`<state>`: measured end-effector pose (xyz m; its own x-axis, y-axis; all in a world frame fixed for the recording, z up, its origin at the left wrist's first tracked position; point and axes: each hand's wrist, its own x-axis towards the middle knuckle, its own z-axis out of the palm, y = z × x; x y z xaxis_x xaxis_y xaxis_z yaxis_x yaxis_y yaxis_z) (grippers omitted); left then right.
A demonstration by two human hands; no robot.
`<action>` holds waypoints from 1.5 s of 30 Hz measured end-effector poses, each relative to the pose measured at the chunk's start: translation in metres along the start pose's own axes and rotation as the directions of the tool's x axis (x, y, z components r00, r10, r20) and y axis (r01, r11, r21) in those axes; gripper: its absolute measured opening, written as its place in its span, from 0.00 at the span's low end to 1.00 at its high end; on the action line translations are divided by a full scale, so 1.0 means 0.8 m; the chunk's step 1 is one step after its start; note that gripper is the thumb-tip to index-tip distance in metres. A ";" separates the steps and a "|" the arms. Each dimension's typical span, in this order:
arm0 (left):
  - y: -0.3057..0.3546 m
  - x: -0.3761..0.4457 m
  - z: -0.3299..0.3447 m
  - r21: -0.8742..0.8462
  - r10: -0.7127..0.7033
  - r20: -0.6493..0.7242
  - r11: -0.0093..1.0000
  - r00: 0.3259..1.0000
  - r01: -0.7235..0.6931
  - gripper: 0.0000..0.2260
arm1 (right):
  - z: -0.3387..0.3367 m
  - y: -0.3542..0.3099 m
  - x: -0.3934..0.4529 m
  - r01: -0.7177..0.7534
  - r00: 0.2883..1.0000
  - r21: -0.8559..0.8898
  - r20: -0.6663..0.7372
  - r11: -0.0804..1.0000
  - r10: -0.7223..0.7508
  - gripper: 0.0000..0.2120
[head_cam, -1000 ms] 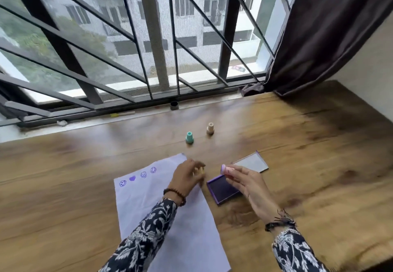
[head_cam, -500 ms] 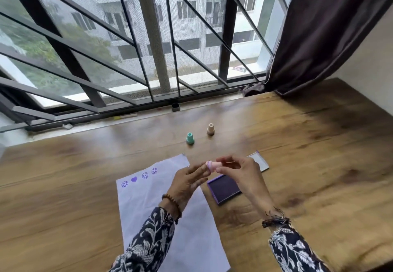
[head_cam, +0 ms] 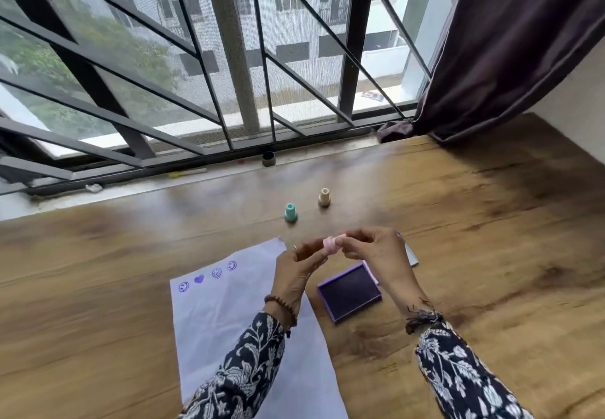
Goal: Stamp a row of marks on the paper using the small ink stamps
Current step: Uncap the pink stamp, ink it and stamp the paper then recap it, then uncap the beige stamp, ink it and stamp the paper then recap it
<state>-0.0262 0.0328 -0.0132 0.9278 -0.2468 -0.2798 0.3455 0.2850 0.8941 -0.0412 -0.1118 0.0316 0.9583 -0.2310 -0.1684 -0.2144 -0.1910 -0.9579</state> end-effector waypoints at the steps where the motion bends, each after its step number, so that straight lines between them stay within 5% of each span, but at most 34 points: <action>1: -0.001 0.007 0.002 0.054 0.022 -0.012 0.998 1.000 -0.022 0.07 | -0.002 0.003 0.008 -0.001 1.000 -0.026 0.010 1.000 0.001 0.08; 6: -0.004 0.054 0.019 0.390 0.115 -0.154 0.920 0.981 -0.047 0.07 | -0.012 0.013 0.064 0.058 0.996 -0.262 -0.050 0.963 -0.074 0.05; 10: -0.010 0.094 0.023 0.716 0.225 -0.270 0.697 0.936 0.039 0.14 | -0.022 0.016 0.112 0.120 0.979 -0.435 -0.099 0.892 -0.179 0.13; 15: -0.010 0.132 0.027 0.772 0.242 -0.271 0.633 0.932 0.060 0.23 | -0.034 0.027 0.154 0.142 0.972 -0.517 -0.090 0.844 -0.219 0.10; 26: -0.012 0.138 0.038 0.834 0.353 -0.153 0.548 0.923 -0.071 0.13 | -0.041 0.032 0.158 0.151 0.964 -0.548 -0.103 0.823 -0.246 0.13; 32: 0.000 0.069 0.037 0.781 0.316 -0.073 0.608 0.946 -0.143 0.13 | -0.011 0.014 0.066 0.203 0.979 -0.241 0.047 0.949 -0.198 0.14; 37: 0.010 0.000 0.034 0.755 0.372 -0.019 0.614 0.928 -0.231 0.13 | -0.004 0.016 0.005 0.198 0.979 -0.189 0.081 0.962 -0.185 0.10; 42: 0.019 -0.052 0.027 0.588 0.363 -0.076 0.769 0.929 -0.252 0.14 | -0.002 0.018 -0.039 0.012 0.995 0.253 0.097 0.967 -0.037 0.04; 45: 0.021 -0.069 0.029 0.537 0.367 -0.097 0.802 0.925 -0.261 0.12 | 0.008 0.017 -0.062 -0.028 0.997 0.376 0.075 0.926 -0.001 0.07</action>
<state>-0.0746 0.0295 0.0253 0.9988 -0.0337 0.0348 -0.0410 -0.2044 0.9780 -0.0900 -0.0969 0.0254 0.9698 -0.1590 -0.1847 -0.1538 0.1885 -0.9699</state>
